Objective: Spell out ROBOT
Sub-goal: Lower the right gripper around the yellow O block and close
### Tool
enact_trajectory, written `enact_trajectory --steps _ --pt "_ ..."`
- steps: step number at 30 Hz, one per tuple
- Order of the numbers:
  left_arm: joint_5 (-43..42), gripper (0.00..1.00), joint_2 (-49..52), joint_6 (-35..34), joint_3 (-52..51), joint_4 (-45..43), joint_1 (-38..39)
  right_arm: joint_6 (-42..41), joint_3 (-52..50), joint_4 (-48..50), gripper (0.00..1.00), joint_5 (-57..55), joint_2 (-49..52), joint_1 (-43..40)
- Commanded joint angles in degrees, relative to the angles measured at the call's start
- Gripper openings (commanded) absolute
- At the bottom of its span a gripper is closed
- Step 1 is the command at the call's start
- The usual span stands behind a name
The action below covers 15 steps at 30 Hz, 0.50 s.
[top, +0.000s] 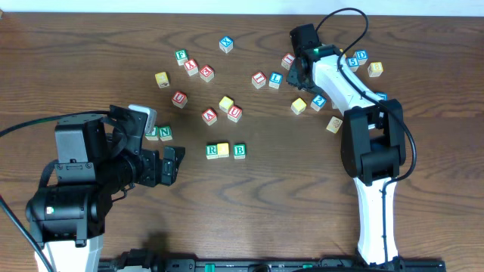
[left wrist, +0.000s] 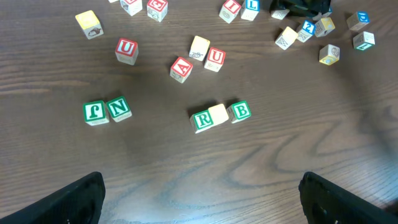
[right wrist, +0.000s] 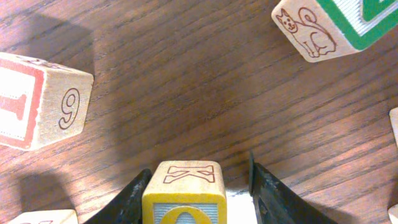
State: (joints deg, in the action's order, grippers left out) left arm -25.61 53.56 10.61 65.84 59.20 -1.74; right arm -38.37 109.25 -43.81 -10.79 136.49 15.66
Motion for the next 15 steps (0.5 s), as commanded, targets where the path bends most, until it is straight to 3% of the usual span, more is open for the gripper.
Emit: enact_trajectory --steps 1,5,15 --pt "-0.74 0.98 -0.09 0.96 0.44 0.13 -0.24 -0.11 -0.26 -0.28 0.4 0.72 0.37 0.2" --pt "-0.74 0.98 -0.09 0.96 0.44 0.13 -0.22 0.96 -0.24 -0.33 0.38 0.9 0.37 0.31" --pt "-0.76 0.98 -0.09 0.96 0.44 0.13 -0.22 4.22 -0.24 -0.98 0.18 0.85 0.33 0.35"
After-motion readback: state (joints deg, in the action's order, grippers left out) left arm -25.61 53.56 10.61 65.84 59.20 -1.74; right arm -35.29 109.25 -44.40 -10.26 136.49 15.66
